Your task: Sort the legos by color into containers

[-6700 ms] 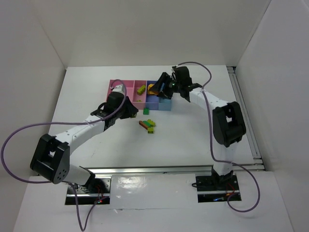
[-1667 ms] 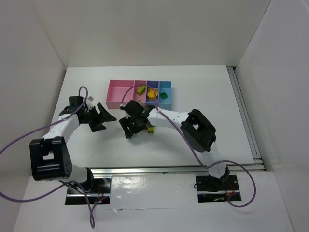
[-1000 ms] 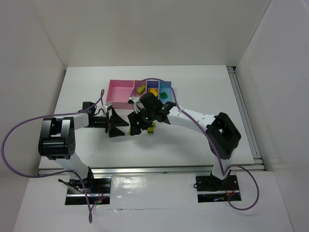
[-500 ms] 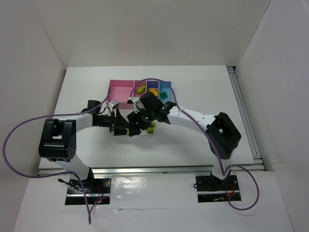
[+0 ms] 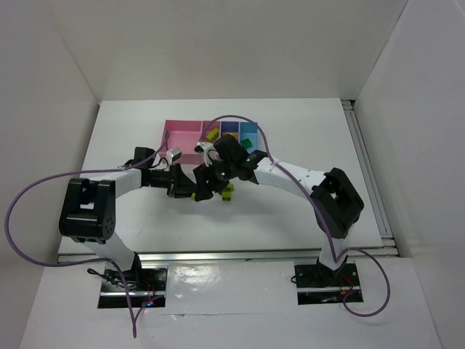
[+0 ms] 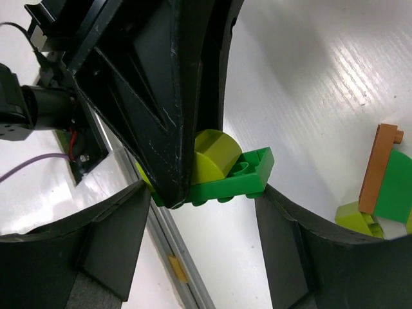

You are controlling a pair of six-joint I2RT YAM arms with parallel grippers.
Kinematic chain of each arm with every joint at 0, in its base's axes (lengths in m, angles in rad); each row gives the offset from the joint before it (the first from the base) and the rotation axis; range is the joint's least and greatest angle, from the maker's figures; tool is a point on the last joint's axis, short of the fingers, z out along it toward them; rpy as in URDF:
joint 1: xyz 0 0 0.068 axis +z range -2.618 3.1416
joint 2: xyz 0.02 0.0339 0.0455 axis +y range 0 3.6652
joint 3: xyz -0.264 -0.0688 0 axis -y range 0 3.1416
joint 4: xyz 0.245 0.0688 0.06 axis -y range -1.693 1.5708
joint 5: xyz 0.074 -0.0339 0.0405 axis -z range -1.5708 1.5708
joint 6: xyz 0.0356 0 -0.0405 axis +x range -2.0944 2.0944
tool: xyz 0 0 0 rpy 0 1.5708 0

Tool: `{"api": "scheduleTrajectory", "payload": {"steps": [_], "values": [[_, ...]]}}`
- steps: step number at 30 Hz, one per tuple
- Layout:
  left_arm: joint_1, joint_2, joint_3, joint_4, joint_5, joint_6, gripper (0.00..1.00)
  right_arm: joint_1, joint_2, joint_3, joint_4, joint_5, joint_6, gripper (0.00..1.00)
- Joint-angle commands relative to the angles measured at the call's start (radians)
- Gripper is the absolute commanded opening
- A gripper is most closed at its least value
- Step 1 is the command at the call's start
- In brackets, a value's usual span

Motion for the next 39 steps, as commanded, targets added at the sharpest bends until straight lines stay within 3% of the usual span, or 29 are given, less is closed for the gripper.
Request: {"api": "scheduleTrajectory", "payload": {"steps": [1, 4, 8, 10, 12, 15, 19, 23, 30, 39], "values": [[0.016, 0.002, 0.057, 0.052, 0.052, -0.005, 0.0, -0.057, -0.059, -0.002, 0.012, -0.017, 0.025, 0.72], [0.026, 0.002, 0.078, 0.052, 0.07, -0.014, 0.0, -0.121, -0.131, -0.053, 0.045, -0.05, 0.06, 0.7], [0.036, -0.02, 0.098, 0.104, 0.093, -0.049, 0.0, -0.282, -0.185, -0.169, 0.261, -0.312, 0.218, 0.63], [0.036, -0.03, 0.098, 0.147, 0.121, -0.077, 0.0, -0.293, -0.185, -0.169, 0.317, -0.351, 0.271, 0.63], [0.036, -0.041, 0.098, 0.224, 0.121, -0.123, 0.0, -0.293, -0.16, -0.154, 0.355, -0.411, 0.303, 0.67], [0.036, -0.053, 0.108, 0.312, 0.144, -0.18, 0.0, -0.303, -0.133, -0.154, 0.551, -0.501, 0.456, 0.77], [0.036, -0.073, 0.132, 0.336, 0.153, -0.192, 0.0, -0.303, -0.062, -0.151, 0.751, -0.55, 0.651, 0.87], [0.026, -0.073, 0.143, 0.346, 0.153, -0.201, 0.0, -0.303, 0.001, -0.151, 0.95, -0.615, 0.807, 0.88], [0.017, -0.093, 0.143, 0.365, 0.164, -0.199, 0.0, -0.275, 0.033, -0.142, 0.986, -0.626, 0.823, 0.87], [-0.001, -0.102, 0.161, 0.311, 0.173, -0.163, 0.0, -0.24, 0.113, -0.074, 1.017, -0.635, 0.84, 0.73]]}}
